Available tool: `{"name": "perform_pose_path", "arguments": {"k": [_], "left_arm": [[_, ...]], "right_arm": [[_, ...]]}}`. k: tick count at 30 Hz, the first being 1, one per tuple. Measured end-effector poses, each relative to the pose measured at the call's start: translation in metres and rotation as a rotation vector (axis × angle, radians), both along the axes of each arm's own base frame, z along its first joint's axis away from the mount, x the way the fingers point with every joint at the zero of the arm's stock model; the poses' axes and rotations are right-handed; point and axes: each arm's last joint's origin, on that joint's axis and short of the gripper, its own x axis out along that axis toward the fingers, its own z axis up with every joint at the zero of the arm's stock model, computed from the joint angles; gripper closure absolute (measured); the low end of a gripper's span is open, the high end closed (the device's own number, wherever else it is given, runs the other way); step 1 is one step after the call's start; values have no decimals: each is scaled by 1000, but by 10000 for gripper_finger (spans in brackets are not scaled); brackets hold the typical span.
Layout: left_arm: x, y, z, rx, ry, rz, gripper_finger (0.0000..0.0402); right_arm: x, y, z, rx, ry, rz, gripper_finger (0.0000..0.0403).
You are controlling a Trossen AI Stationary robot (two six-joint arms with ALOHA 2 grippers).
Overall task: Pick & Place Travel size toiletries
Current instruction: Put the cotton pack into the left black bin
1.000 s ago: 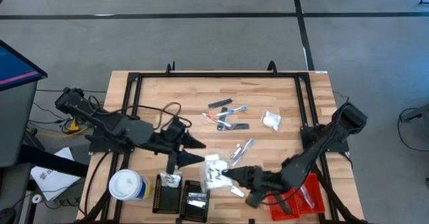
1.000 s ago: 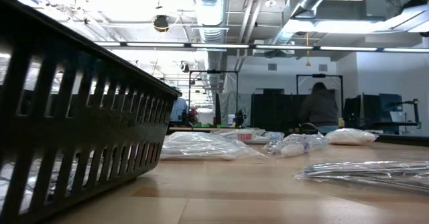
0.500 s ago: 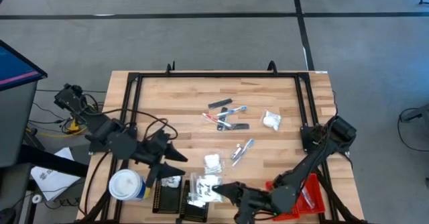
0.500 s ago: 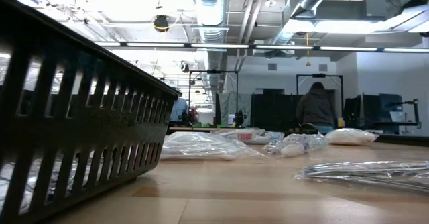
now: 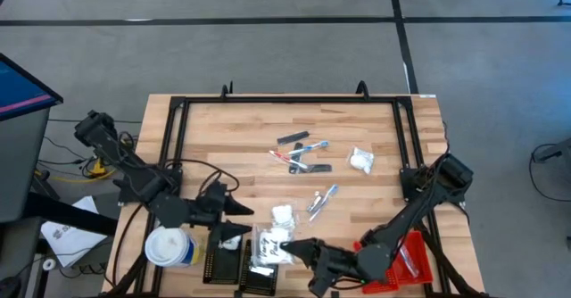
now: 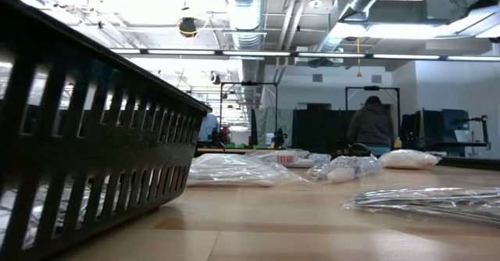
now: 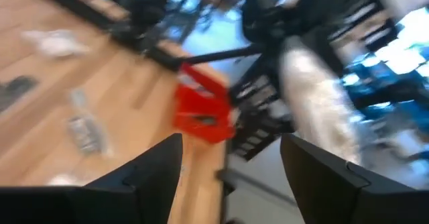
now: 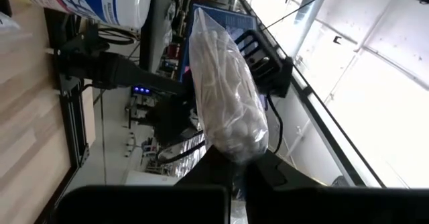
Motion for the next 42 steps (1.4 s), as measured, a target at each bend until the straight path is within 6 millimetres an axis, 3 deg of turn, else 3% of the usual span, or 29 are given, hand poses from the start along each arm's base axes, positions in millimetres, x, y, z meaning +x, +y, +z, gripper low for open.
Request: {"name": "perform_pose_path", "arguments": {"k": [6,14,25,37,42], "left_arm": [[2,-4,-1,-74,-136,-108,151],[2,-4,-10,-86,-130,-107,148],[2,-5,-7,-91,-187,-111,157],[11,-12,-14,-81,-194,-121,214],[11,-13,-14,-88,-190,-140,285]], "right_arm": [[0,0,0,0,0,0,400],[0,0,0,0,0,0,400],[1,-1,0,0,0,-4,399],[4,-5,0,8,-1,-16,399],[4,-5,0,9,-1,-17,399]]}}
